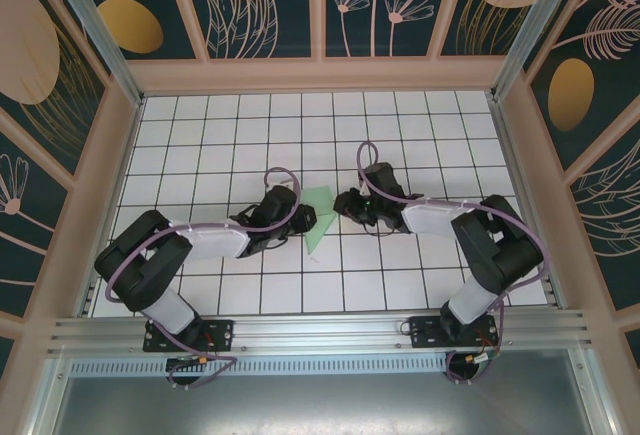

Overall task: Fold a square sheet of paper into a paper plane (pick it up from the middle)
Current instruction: Fourth fold the wing at the center of the table.

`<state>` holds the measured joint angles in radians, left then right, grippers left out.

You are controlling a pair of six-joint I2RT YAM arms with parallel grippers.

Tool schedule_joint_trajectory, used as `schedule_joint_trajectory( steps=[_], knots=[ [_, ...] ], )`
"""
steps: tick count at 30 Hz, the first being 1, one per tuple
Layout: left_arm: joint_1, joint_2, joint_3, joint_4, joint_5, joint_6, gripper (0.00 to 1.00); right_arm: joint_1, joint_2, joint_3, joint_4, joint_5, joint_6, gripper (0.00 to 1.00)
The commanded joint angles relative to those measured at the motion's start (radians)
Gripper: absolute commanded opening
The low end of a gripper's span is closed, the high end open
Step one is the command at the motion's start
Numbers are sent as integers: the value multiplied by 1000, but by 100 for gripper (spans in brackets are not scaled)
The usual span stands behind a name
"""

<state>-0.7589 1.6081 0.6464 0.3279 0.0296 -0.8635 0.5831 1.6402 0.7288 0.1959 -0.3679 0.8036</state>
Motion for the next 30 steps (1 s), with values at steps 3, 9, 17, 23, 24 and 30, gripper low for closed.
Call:
schedule_joint_trajectory(
  steps=[3,9,17,23,24,30],
  knots=[
    [4,4,21,-40,33,51,25,-4,63,29,26,-55,24,28],
    [4,38,43,-81,24,79,21,-2,86,30,59,-84,38,28],
    [4,91,41,-64,31,81,17,-1,96,39,91,-120,36,28],
    [4,100,32,-20,66,86,18,0,125,69,91,-142,26,27],
    [4,100,27,-9,71,89,18,0,128,77,92,-148,23,26],
    [4,78,23,-27,59,110,27,8,139,125,21,-132,1,12]
  ],
)
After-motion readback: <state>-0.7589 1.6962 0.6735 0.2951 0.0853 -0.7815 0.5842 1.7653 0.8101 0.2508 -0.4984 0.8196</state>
